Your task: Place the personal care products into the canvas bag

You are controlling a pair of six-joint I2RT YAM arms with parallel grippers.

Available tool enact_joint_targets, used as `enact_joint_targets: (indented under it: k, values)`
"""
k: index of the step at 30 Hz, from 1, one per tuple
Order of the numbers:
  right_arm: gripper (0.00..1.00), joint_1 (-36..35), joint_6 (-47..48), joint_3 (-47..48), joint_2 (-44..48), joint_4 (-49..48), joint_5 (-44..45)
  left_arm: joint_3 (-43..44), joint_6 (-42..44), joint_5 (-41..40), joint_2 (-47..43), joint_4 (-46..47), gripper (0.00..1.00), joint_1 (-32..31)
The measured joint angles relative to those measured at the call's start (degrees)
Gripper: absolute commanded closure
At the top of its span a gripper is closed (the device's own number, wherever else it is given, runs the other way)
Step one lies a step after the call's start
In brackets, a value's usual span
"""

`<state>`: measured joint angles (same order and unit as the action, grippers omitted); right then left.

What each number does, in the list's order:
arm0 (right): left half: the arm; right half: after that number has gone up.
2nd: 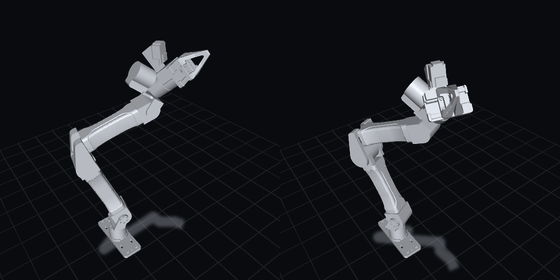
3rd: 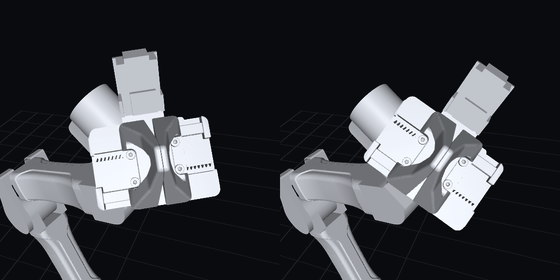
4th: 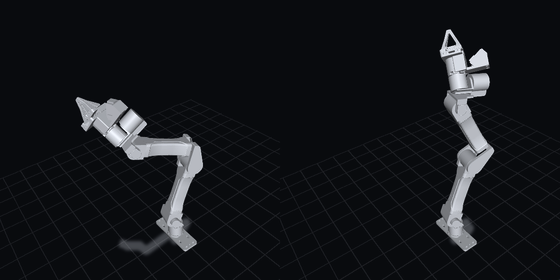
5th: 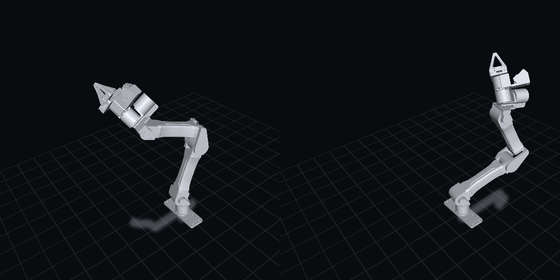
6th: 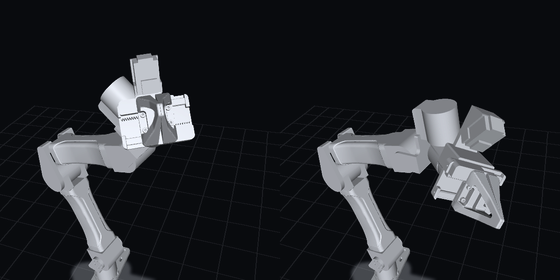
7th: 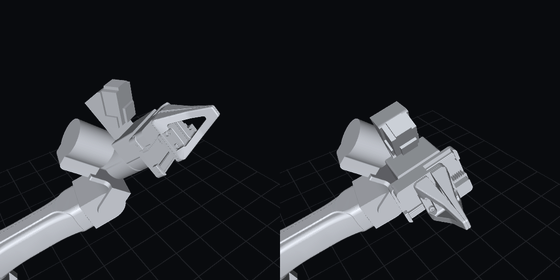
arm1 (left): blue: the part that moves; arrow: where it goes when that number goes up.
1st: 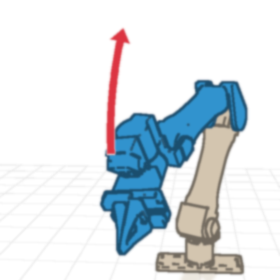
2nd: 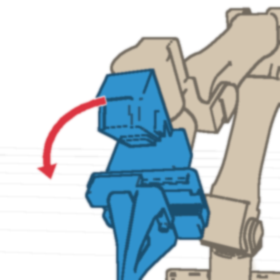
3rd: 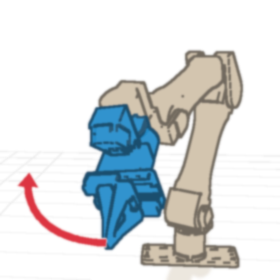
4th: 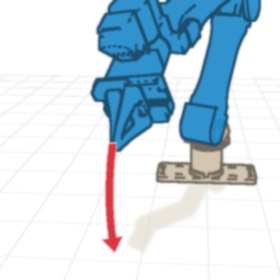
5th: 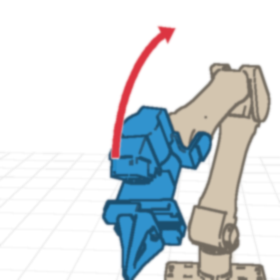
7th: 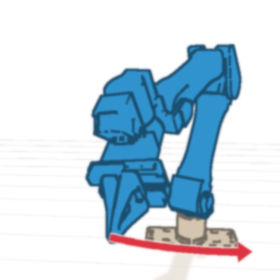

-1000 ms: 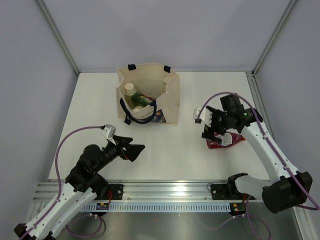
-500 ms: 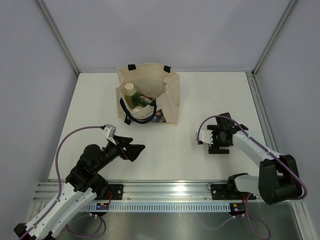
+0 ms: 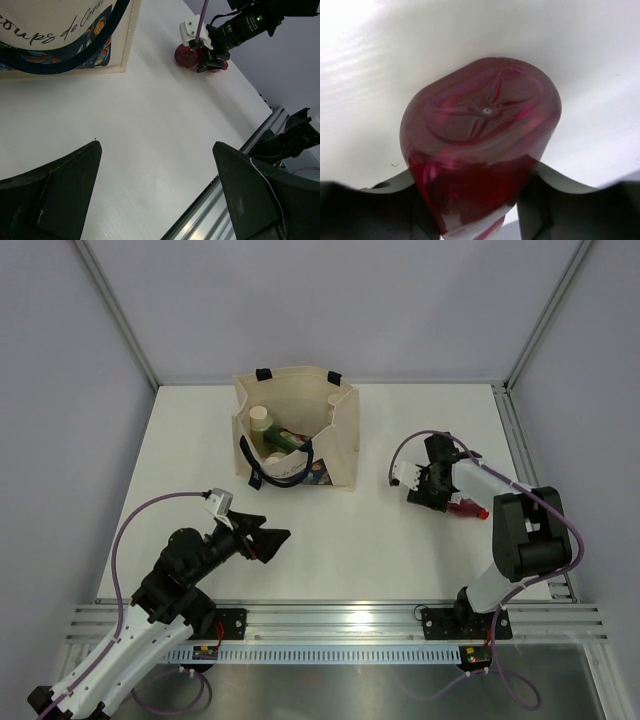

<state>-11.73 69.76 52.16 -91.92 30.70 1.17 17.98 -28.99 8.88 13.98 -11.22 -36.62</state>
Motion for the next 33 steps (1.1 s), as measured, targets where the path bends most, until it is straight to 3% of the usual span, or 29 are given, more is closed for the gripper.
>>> enact_joint_targets:
  k: [3, 8, 12, 17, 24, 33]
  values:
    - [0.57, 3.3, -4.0, 6.3, -1.6, 8.0, -7.6, 0.0, 0.0, 0.4, 0.0, 0.2, 0.01, 0.0]
    - [0.7, 10.8, -9.1, 18.3, -5.6, 22.0, -21.1, 0.0, 0.0, 2.7, 1.5, 1.4, 0.01, 0.0]
    - [0.89, 15.3, -14.0, 23.9, -11.7, 25.4, -28.2, 0.0, 0.0, 4.0, 3.3, 1.8, 0.01, 0.0]
    - [0.99, 19.6, -18.7, 26.1, -17.7, 28.2, -34.0, 0.0, 0.0, 6.3, 3.5, 2.8, 0.01, 0.0]
    - [1.0, 23.4, -21.1, 28.5, -17.5, 31.6, -44.5, -0.1, 0.0, 10.2, 6.2, 6.3, 0.01, 0.0]
    - [1.0, 23.4, -27.0, 32.7, -13.6, 34.4, -58.1, -0.1, 0.0, 11.1, 8.2, 7.0, 0.01, 0.0]
